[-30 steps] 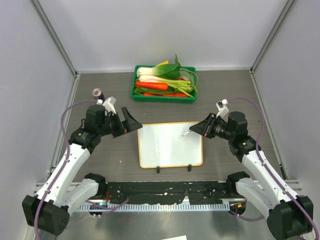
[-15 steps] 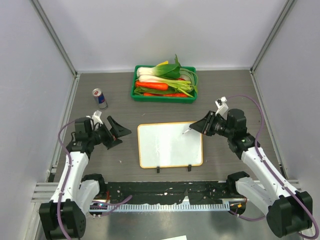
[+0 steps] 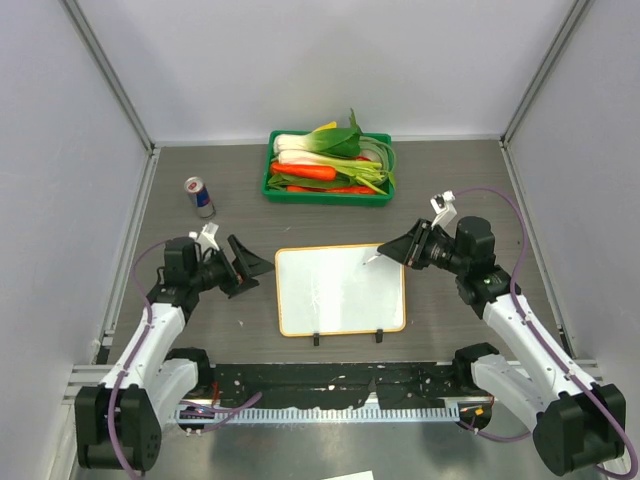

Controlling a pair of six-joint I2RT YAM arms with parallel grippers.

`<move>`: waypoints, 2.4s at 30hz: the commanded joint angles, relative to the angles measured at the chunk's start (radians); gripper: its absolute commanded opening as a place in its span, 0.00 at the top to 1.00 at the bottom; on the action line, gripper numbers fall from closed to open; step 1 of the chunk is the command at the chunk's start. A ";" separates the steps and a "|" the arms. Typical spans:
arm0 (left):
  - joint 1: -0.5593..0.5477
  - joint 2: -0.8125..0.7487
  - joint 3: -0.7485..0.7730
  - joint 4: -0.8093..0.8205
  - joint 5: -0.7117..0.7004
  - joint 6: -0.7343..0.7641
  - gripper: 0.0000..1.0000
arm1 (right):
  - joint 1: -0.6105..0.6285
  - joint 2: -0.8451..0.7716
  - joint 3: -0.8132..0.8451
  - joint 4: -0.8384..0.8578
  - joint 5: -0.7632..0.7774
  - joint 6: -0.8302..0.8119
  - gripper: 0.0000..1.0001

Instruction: Write a sentence on the whiteboard

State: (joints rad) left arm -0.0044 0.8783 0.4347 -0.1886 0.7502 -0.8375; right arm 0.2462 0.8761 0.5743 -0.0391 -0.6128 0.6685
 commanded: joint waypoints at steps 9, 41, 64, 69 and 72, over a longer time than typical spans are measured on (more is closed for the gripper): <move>-0.100 0.050 -0.008 0.109 -0.083 0.038 0.05 | -0.002 -0.035 0.033 0.076 -0.033 0.034 0.98; -0.230 0.203 -0.203 0.706 0.021 0.043 0.62 | 0.007 -0.008 -0.028 0.182 -0.056 0.094 0.99; -0.269 0.133 -0.266 0.649 0.020 0.118 1.00 | 0.241 0.060 0.016 0.173 0.145 0.066 0.99; -0.282 0.159 -0.260 0.679 0.006 0.124 1.00 | 0.330 0.084 0.044 0.171 0.258 0.045 0.99; -0.293 0.180 -0.255 0.695 0.011 0.126 1.00 | 0.376 0.095 0.055 0.179 0.312 0.037 0.99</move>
State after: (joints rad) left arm -0.2783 1.0298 0.1806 0.4797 0.7712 -0.7464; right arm 0.5755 0.9653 0.5682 0.0971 -0.4160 0.7387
